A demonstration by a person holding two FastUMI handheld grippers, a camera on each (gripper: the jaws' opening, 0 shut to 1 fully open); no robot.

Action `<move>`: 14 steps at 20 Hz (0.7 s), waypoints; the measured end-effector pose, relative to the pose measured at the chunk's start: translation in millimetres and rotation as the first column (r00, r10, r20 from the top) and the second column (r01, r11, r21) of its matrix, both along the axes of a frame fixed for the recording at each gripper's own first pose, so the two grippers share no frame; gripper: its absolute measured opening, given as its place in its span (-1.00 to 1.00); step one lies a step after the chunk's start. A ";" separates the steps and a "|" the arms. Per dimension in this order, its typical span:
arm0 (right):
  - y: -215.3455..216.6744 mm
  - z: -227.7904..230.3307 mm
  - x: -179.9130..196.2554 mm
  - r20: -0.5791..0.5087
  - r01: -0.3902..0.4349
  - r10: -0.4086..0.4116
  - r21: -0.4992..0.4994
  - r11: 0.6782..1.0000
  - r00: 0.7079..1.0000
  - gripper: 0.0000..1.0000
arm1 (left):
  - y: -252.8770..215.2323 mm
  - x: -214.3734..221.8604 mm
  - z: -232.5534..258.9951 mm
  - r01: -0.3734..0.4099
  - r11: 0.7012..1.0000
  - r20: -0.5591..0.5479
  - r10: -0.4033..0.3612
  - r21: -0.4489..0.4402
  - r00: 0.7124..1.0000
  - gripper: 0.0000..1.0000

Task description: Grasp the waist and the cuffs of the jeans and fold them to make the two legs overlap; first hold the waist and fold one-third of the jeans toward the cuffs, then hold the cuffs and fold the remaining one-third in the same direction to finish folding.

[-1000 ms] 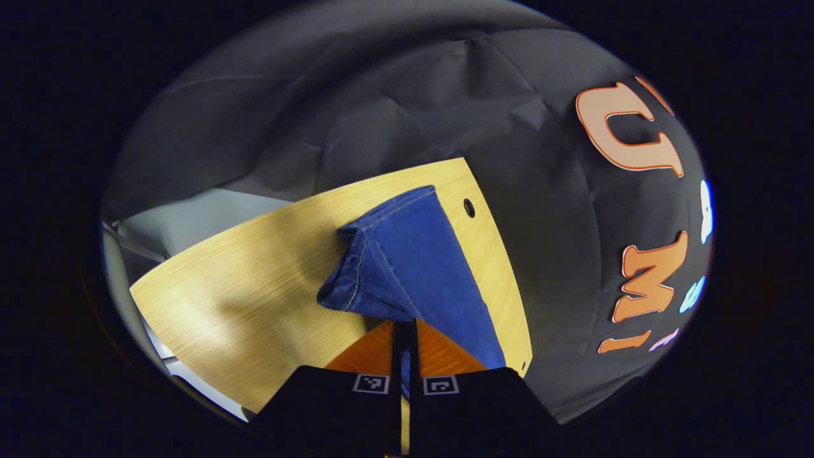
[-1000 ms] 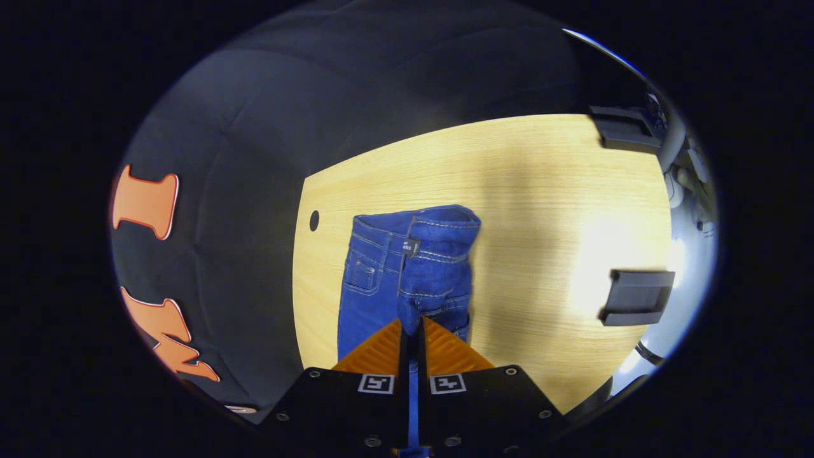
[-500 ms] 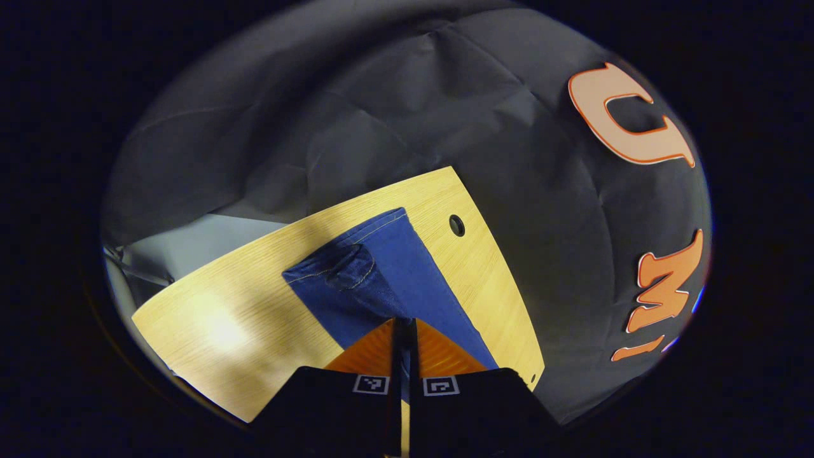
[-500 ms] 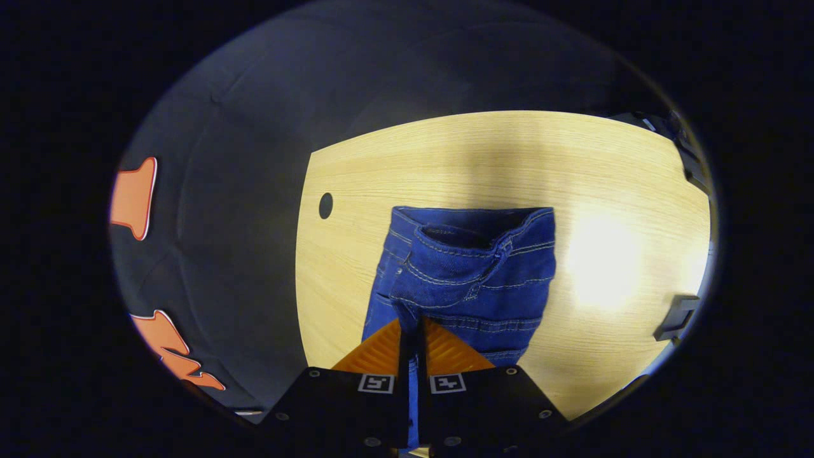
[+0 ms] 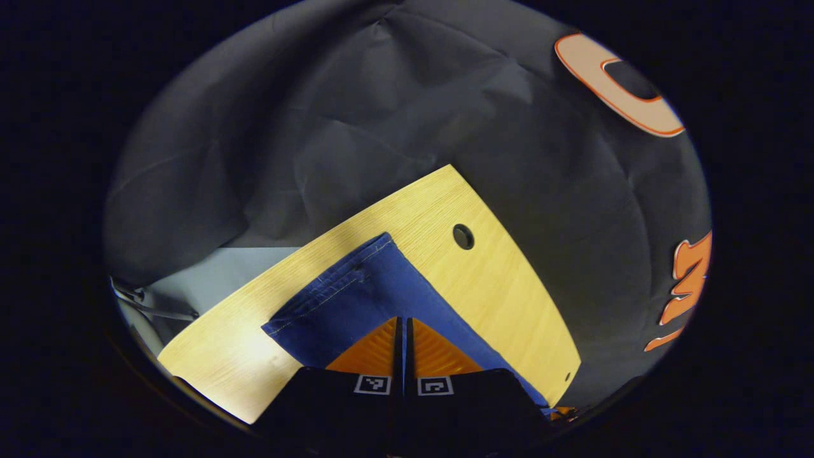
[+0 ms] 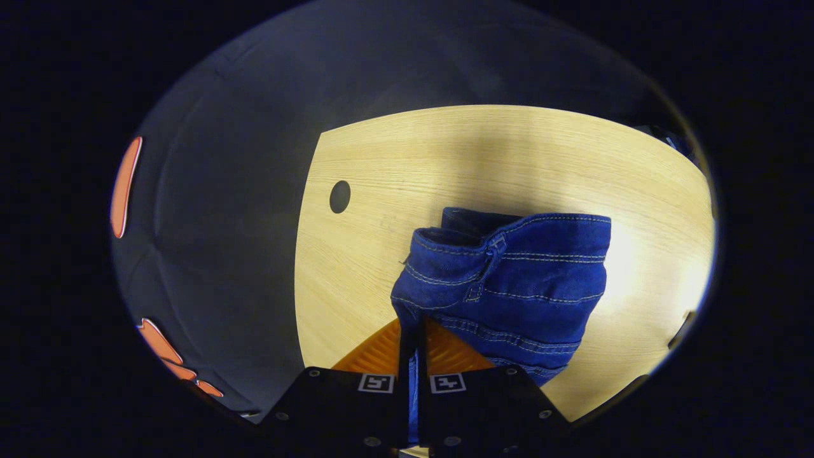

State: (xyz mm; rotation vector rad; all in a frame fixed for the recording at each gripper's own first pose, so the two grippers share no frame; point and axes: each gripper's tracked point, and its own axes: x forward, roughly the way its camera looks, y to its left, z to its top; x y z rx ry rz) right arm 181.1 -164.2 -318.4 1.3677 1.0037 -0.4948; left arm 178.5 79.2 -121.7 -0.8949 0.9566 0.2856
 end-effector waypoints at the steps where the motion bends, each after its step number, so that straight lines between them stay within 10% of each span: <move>1: -0.2 2.2 2.0 0.006 -0.004 0.004 0.012 1.000 1.000 -0.87 | -3.2 2.8 4.6 0.011 1.000 0.015 -0.011 0.011 1.000 -0.99; 5: -5.3 23.6 7.6 0.084 -0.038 0.039 -0.010 0.999 0.996 -0.95 | -19.8 3.4 29.4 0.039 0.998 0.090 -0.043 0.050 0.995 -0.99; 6: -8.7 28.0 8.1 0.112 -0.036 0.039 -0.029 0.999 0.993 -0.38 | -23.7 7.0 41.0 0.057 0.996 0.121 -0.065 0.072 0.991 -0.89; 7: -14.1 29.1 7.6 0.123 -0.041 0.047 -0.056 0.998 0.991 -0.46 | -29.4 8.1 52.7 0.072 0.993 0.148 -0.086 0.099 0.985 -0.63; 8: -19.9 27.7 4.9 0.121 -0.047 0.057 -0.085 0.995 0.991 0.32 | -35.8 9.5 63.9 0.088 0.989 0.180 -0.109 0.121 0.978 -0.61; 14: -39.9 7.4 -37.8 0.045 -0.151 0.170 -0.282 0.947 0.984 0.79 | -70.8 7.0 119.1 0.126 0.969 0.328 -0.192 0.212 0.925 0.71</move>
